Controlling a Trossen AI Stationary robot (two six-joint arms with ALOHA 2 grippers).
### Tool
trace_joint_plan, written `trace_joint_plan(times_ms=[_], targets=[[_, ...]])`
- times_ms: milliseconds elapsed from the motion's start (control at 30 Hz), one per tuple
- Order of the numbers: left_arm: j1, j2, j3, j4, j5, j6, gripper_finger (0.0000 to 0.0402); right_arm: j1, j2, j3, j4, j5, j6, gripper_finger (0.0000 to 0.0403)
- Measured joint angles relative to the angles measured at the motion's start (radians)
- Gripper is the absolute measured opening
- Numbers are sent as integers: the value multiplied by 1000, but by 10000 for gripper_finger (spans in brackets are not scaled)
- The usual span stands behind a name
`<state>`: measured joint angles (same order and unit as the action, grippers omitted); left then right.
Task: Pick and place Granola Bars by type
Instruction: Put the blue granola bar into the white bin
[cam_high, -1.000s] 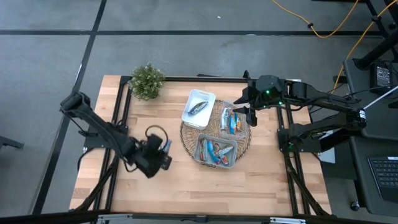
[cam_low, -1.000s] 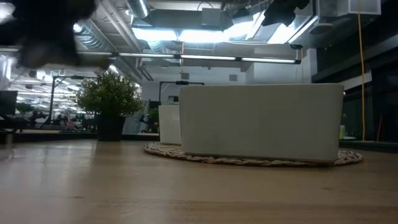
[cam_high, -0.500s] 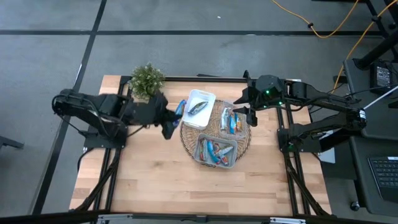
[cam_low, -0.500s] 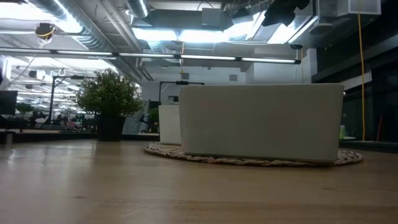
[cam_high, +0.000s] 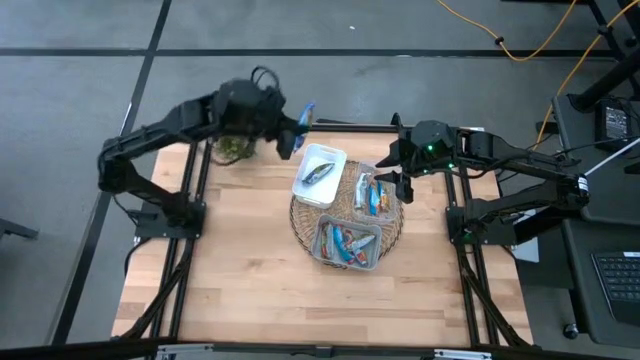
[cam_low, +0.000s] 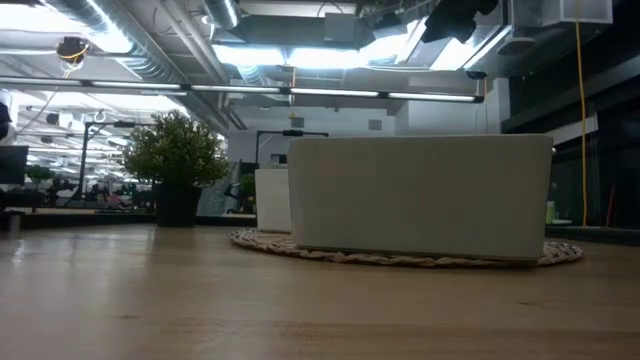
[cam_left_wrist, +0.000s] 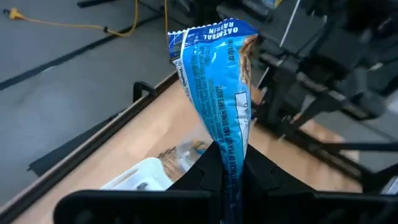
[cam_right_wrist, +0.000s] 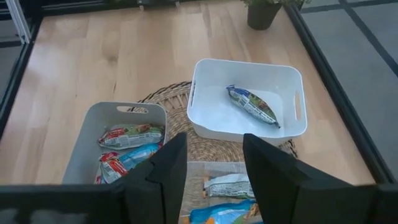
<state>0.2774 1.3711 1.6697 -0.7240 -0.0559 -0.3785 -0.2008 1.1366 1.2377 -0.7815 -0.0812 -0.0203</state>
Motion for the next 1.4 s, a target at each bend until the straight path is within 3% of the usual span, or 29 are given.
trace_joint_plan(times_ms=[167,333,667,1000,1133,1400], targets=[[71,85,70,-14,140,91,15,0,0,0,0,1,21,160],[102,161,109,-16,196,139,15,0,0,0,0,1,20,160],[113,406,107,-222,198,226,15,0,0,0,4,1,-13,160],[113,562,108,-244,192,260,19,0,0,0,6,0,-13,160],[113,588,108,-279,150,262,49,0,0,0,7,-4,-17,160],[110,578,108,-300,140,265,150,34,-1,0,55,-70,-73,160]])
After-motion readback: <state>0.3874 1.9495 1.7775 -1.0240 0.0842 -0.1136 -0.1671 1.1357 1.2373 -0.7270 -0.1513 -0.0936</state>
